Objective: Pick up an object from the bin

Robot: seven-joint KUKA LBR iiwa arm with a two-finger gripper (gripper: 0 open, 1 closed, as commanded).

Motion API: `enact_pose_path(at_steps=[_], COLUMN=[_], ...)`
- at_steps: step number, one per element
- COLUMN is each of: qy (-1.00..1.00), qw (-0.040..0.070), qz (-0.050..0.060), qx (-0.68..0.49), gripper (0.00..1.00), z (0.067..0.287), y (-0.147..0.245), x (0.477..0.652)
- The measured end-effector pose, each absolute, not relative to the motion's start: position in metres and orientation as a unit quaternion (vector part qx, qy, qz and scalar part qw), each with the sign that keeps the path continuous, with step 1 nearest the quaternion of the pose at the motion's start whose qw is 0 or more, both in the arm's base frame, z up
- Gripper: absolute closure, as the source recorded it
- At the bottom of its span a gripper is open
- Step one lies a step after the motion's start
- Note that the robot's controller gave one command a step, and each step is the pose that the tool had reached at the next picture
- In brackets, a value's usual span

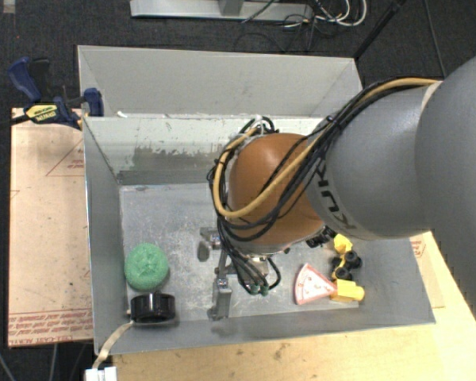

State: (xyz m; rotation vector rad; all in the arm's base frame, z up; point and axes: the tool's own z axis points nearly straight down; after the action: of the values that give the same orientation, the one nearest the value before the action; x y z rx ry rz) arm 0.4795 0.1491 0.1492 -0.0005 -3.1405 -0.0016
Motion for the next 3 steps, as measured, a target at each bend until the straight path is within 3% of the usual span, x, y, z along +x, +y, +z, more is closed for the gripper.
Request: enact_pose_path(at_steps=[1, 2, 3], qy=[-0.999, -1.0, -0.998], qw=[-0.002, -0.004, 0.0], qz=[-0.001, -0.003, 0.0], qx=[-0.042, -0.021, -0.07], gripper=[0.0, 0.0, 0.0], z=[0.107, 0.08, 0.076], y=[0.181, 0.178, 0.193], x=[0.487, 0.483, 0.504])
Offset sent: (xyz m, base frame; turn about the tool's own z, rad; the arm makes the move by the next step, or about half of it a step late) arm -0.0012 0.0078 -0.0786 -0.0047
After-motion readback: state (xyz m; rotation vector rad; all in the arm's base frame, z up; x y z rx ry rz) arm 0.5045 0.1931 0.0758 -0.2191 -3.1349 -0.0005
